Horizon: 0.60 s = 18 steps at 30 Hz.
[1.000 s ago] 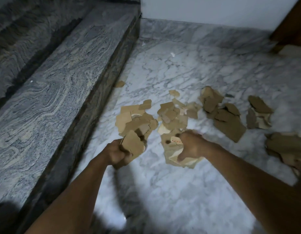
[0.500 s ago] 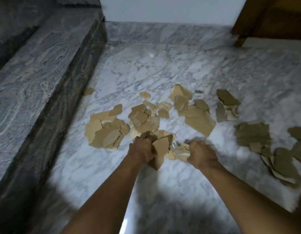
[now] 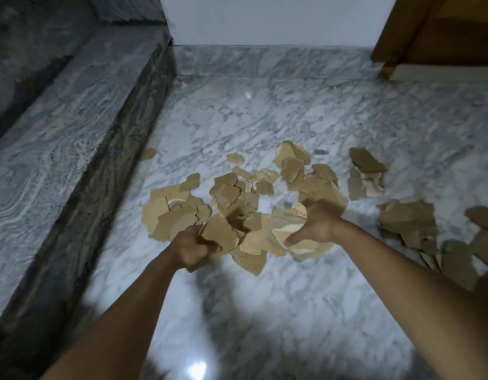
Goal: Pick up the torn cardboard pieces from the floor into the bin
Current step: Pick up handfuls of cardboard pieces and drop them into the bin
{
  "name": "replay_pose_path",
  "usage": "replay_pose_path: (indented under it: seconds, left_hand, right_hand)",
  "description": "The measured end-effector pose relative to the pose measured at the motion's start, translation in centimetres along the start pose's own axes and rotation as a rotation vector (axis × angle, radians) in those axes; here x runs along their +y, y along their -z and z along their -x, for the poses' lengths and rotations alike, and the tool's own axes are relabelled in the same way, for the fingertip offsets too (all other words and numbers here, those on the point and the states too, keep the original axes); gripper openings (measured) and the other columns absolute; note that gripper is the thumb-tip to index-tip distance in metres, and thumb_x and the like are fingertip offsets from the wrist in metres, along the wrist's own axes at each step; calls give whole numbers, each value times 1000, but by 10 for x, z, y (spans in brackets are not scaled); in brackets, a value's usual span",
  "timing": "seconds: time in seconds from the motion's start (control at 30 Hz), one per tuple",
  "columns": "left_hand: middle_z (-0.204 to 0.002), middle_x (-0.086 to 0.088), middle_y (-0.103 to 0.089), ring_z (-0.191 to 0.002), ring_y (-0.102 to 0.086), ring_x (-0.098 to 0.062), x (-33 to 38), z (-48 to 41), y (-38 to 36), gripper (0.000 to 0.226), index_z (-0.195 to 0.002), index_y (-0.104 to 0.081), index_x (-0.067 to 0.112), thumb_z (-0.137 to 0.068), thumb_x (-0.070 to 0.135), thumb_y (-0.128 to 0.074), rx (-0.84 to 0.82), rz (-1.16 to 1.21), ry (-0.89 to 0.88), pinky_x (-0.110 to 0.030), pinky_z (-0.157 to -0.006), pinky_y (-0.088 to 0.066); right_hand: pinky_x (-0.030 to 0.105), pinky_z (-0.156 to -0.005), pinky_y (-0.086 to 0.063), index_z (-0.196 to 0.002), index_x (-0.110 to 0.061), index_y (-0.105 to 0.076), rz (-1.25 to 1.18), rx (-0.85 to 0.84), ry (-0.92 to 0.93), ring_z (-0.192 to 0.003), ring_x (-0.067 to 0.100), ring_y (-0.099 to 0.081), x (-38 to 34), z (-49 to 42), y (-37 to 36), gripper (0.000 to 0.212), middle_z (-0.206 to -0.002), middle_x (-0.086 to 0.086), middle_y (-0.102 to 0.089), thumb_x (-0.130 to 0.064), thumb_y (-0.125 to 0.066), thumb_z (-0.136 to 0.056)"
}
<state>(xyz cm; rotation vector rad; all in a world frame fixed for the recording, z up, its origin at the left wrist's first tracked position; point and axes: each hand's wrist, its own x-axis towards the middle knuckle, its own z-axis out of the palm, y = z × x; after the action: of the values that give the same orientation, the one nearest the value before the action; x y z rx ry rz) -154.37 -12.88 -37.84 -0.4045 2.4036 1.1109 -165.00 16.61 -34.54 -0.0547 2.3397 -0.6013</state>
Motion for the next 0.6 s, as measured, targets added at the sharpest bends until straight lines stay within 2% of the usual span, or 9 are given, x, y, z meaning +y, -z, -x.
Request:
replay_pose_path:
  seconds: [0.07, 0.13, 0.23, 0.3, 0.4, 0.47, 0.57, 0.6]
  left_hand:
    - [-101, 9, -73, -103, -65, -16, -20, 8, 12, 34, -104, -68, 35, -74, 23, -79, 37, 36, 53, -29, -89, -50]
    - [-101, 9, -71, -103, -65, -17, -37, 15, 13, 44, -116, -64, 34, -75, 25, -79, 43, -36, 89, -25, -84, -49]
    - [-113, 4, -70, -110, -64, -23, -61, 19, -3, 67, -134, -54, 37, -72, 39, -77, 94, -162, 138, -27, -88, -51]
    - [-116, 0, -71, -111, -64, -27, -71, 18, -14, 63, -134, -55, 35, -75, 36, -76, 151, -186, 144, -27, -88, -50]
    - [-111, -1, -72, -107, -65, -27, -75, 12, -18, 53, -127, -60, 30, -76, 33, -75, 149, -202, 133, -26, -82, -49]
    - [-107, -2, -73, -103, -66, -26, -74, 7, -16, 50, -122, -62, 28, -75, 36, -74, 124, -225, 136, -28, -82, -52]
    - [-102, -2, -73, -100, -67, -26, -73, 0, -12, 48, -116, -64, 28, -71, 39, -72, 104, -219, 162, -30, -82, -55]
    - [-102, -2, -73, -100, -67, -26, -71, 0, -12, 49, -117, -63, 29, -71, 38, -72, 102, -213, 159, -30, -82, -54]
  right_hand:
    - [24, -64, -49, -113, -14, -65, -4, -20, 8, -93, 16, -65, -11, -10, -22, 78, -108, -2, -69, -42, -97, -48]
    - [27, -76, -53, -120, -18, -66, -38, 25, -5, -99, 18, -67, -15, -22, -54, 85, -114, -1, -71, -46, -96, -46]
    - [32, -83, -56, -120, -20, -66, -172, 202, -78, -105, 23, -68, -14, -27, -91, 77, -116, -1, -71, -42, -95, -51]
    - [36, -88, -56, -121, -22, -63, -234, 229, -93, -108, 25, -66, -12, -28, -99, 75, -118, 0, -70, -37, -94, -55]
    - [40, -93, -53, -124, -25, -52, -197, 206, -30, -114, 24, -61, -8, -24, -90, 82, -122, -3, -66, -34, -95, -55]
    - [33, -88, -51, -122, -22, -54, -151, 201, 24, -111, 20, -61, -9, -19, -72, 79, -117, -5, -65, -34, -96, -55]
    - [20, -59, -42, -100, -17, -64, -46, 157, 77, -90, 15, -62, -18, -7, -38, 50, -95, -4, -66, -33, -94, -63]
    - [18, -55, -39, -97, -17, -64, -18, 131, 95, -86, 14, -61, -24, -6, -32, 48, -92, -4, -65, -34, -93, -63]
